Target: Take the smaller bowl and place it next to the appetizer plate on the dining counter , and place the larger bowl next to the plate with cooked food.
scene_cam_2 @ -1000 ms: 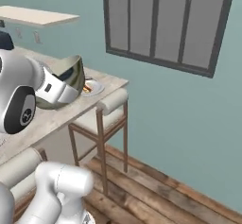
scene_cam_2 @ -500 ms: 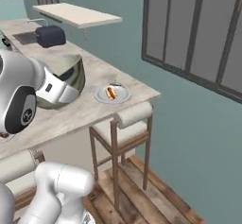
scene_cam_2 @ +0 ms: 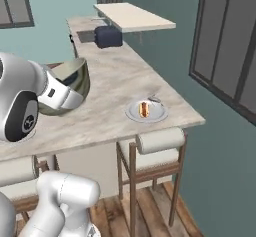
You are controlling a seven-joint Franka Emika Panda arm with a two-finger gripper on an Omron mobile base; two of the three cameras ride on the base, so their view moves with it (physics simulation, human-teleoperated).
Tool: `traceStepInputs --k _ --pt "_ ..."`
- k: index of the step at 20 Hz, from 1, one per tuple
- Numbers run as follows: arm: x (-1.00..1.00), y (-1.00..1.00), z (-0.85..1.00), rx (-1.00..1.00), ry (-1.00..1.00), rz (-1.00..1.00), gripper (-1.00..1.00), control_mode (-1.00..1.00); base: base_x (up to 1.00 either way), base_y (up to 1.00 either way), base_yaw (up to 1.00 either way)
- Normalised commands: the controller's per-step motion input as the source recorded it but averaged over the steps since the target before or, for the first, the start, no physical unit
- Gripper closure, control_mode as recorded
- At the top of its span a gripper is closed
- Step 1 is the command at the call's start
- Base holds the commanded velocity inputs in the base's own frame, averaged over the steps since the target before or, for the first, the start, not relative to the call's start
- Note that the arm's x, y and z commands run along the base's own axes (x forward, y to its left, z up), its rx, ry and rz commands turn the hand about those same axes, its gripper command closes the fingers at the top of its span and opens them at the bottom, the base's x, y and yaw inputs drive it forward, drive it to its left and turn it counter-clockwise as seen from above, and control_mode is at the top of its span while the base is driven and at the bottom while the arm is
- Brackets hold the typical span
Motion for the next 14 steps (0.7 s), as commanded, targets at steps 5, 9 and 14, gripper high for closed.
traceStepInputs --k 5,9,14 --pt "0.00 0.00 0.00 0.00 0.00 0.00 1.00 1.00 0.48 -0.14 0.53" --pt "0.00 0.00 0.00 0.00 0.00 0.00 1.00 1.00 0.36 -0.17 0.53" --pt "0.00 0.00 0.00 0.00 0.00 0.00 1.00 1.00 0.11 -0.20 0.43"
